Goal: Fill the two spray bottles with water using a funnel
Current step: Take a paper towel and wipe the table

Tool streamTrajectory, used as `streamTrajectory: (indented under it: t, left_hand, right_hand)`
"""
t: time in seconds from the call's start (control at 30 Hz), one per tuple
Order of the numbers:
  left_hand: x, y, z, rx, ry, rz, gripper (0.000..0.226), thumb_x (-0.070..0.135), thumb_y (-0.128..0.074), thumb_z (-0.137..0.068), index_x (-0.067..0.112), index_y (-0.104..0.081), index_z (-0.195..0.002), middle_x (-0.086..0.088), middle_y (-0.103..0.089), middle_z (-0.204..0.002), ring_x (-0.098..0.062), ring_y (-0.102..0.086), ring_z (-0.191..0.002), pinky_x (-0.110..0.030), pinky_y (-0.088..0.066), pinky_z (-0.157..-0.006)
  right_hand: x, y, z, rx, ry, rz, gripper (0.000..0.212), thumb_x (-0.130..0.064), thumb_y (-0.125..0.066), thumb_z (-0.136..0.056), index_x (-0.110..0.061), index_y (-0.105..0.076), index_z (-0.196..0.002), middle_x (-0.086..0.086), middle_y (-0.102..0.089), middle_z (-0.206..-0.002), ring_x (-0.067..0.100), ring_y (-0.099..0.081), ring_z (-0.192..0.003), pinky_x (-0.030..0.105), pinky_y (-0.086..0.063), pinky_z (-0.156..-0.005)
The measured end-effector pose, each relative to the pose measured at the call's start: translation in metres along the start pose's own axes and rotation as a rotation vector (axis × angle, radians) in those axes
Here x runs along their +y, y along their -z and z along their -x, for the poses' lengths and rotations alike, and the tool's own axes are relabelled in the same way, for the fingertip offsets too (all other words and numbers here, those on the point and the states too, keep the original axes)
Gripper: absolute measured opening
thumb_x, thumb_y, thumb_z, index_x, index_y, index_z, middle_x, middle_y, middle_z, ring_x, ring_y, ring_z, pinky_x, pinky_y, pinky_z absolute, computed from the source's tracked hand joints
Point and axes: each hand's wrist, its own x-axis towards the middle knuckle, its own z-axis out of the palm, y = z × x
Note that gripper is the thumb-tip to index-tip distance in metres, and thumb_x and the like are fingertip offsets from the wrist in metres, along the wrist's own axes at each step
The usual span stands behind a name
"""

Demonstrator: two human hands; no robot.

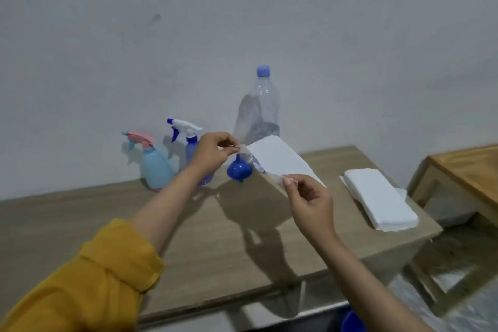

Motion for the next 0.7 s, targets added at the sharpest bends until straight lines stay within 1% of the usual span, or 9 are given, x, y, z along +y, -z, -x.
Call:
streamTrajectory:
  t: [0.07, 0.13, 0.23, 0.33, 0.4, 0.47, 0.57, 0.63, 0.7]
  left_hand:
    - [-0.034, 0.045, 0.020, -0.003, 0.022, -0.042, 0.009, -0.002, -0.068, -0.080, 0.007, -0.070, -0.079, 0.003, -0.067, -0.076, 0.012, -0.058, -0.067, -0.005, -0.043, -0.072]
    - [-0.065, 0.089, 0.037, -0.015, 0.032, -0.099, 0.006, 0.000, -0.068, -0.080, 0.003, -0.072, -0.083, 0.000, -0.068, -0.081, 0.007, -0.059, -0.071, -0.003, -0.041, -0.072]
    - [-0.111, 0.149, 0.060, -0.042, 0.034, -0.157, 0.009, 0.003, -0.071, -0.079, 0.005, -0.075, -0.087, -0.003, -0.070, -0.087, -0.009, -0.059, -0.076, -0.012, -0.043, -0.075]
    - [-0.160, 0.198, 0.081, -0.044, 0.073, -0.201, 0.011, 0.002, -0.073, -0.075, 0.008, -0.076, -0.085, -0.008, -0.070, -0.087, -0.014, -0.057, -0.074, -0.020, -0.046, -0.072]
    - [-0.192, 0.229, 0.099, -0.042, 0.118, -0.226, 0.012, 0.002, -0.074, -0.075, 0.007, -0.076, -0.086, -0.009, -0.068, -0.086, -0.014, -0.056, -0.073, -0.011, -0.042, -0.066]
    - [-0.224, 0.258, 0.118, -0.033, 0.165, -0.230, 0.014, -0.001, -0.073, -0.075, 0.007, -0.076, -0.086, -0.011, -0.068, -0.085, -0.013, -0.056, -0.073, -0.004, -0.038, -0.062]
    - [-0.266, 0.296, 0.145, -0.044, 0.244, -0.236, 0.016, -0.003, -0.070, -0.076, 0.006, -0.076, -0.088, -0.008, -0.068, -0.084, -0.008, -0.054, -0.072, -0.001, -0.036, -0.062]
    - [-0.292, 0.318, 0.163, -0.062, 0.286, -0.243, 0.018, -0.006, -0.066, -0.077, 0.004, -0.075, -0.089, -0.004, -0.069, -0.086, -0.008, -0.056, -0.075, 0.001, -0.036, -0.064]
    - [-0.315, 0.335, 0.184, -0.070, 0.298, -0.255, 0.021, -0.009, -0.063, -0.076, 0.003, -0.075, -0.087, -0.005, -0.071, -0.089, -0.010, -0.059, -0.078, -0.001, -0.039, -0.068]
  right_hand:
    - [0.001, -0.049, 0.026, -0.005, -0.019, -0.006, 0.018, -0.007, -0.065, -0.088, -0.022, -0.072, -0.080, -0.009, -0.073, -0.078, 0.008, -0.066, -0.075, 0.019, -0.050, -0.070]
    - [-0.002, -0.099, 0.052, -0.021, -0.028, -0.006, 0.019, -0.008, -0.065, -0.088, -0.024, -0.072, -0.079, -0.008, -0.073, -0.079, 0.010, -0.067, -0.077, 0.019, -0.051, -0.072]
    - [-0.011, -0.169, 0.089, -0.076, -0.049, 0.050, 0.016, -0.008, -0.065, -0.088, -0.020, -0.073, -0.080, -0.010, -0.073, -0.080, 0.007, -0.067, -0.080, 0.016, -0.049, -0.074]
    - [-0.018, -0.235, 0.124, -0.115, -0.052, 0.117, 0.013, -0.005, -0.066, -0.086, -0.014, -0.072, -0.080, -0.010, -0.072, -0.077, 0.001, -0.066, -0.080, 0.011, -0.046, -0.074]
    - [-0.019, -0.278, 0.146, -0.166, -0.055, 0.172, 0.011, -0.007, -0.066, -0.086, -0.015, -0.072, -0.080, -0.012, -0.071, -0.079, 0.000, -0.065, -0.080, 0.016, -0.048, -0.075]
    - [-0.015, -0.318, 0.167, -0.245, -0.038, 0.243, 0.009, -0.018, -0.064, -0.086, -0.016, -0.071, -0.080, -0.012, -0.071, -0.082, 0.005, -0.065, -0.083, 0.026, -0.052, -0.076]
    - [-0.010, -0.374, 0.198, -0.389, 0.022, 0.353, 0.024, -0.032, -0.054, -0.085, -0.016, -0.072, -0.084, -0.008, -0.073, -0.086, 0.011, -0.065, -0.084, 0.036, -0.053, -0.076]
    - [-0.010, -0.407, 0.218, -0.471, 0.054, 0.409, 0.023, -0.032, -0.053, -0.086, -0.018, -0.071, -0.084, -0.008, -0.072, -0.084, 0.012, -0.065, -0.081, 0.037, -0.052, -0.076]
    - [-0.010, -0.435, 0.239, -0.521, 0.102, 0.469, 0.015, -0.026, -0.058, -0.086, -0.019, -0.070, -0.081, -0.009, -0.071, -0.081, 0.013, -0.065, -0.076, 0.036, -0.051, -0.075]
